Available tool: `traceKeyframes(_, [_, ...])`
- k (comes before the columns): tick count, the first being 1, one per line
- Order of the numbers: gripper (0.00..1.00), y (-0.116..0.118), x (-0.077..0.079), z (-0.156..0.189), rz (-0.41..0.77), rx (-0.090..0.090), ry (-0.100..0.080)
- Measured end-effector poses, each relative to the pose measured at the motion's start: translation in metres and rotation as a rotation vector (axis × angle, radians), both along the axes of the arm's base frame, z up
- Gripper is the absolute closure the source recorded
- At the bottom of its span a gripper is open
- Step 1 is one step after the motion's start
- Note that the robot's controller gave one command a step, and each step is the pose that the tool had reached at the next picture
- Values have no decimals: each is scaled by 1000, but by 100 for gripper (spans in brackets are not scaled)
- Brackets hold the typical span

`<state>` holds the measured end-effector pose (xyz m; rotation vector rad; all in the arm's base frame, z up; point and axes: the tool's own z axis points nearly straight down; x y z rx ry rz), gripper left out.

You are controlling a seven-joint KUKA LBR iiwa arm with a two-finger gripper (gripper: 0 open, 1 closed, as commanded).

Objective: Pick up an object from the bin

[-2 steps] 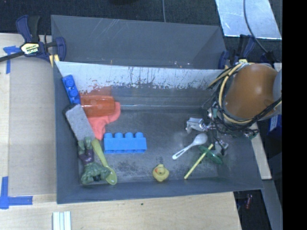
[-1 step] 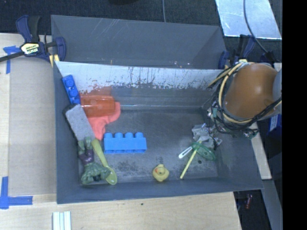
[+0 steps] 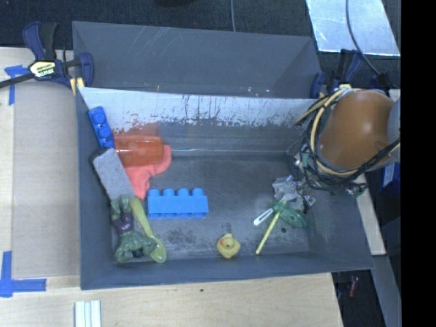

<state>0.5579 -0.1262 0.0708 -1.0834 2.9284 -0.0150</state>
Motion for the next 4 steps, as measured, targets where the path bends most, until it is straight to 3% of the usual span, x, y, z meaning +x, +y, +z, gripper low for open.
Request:
traceKeyframes(1, [100,-25,-39,0,-218,6,-2])
traceKeyframes(2, [100,-15,-49,6,50,-1,-1])
traceKeyframes(3, [100,-17,-68,10,221,-6,-9])
traceKeyframes(4, [100,-11,-66,3,542,-7,-11])
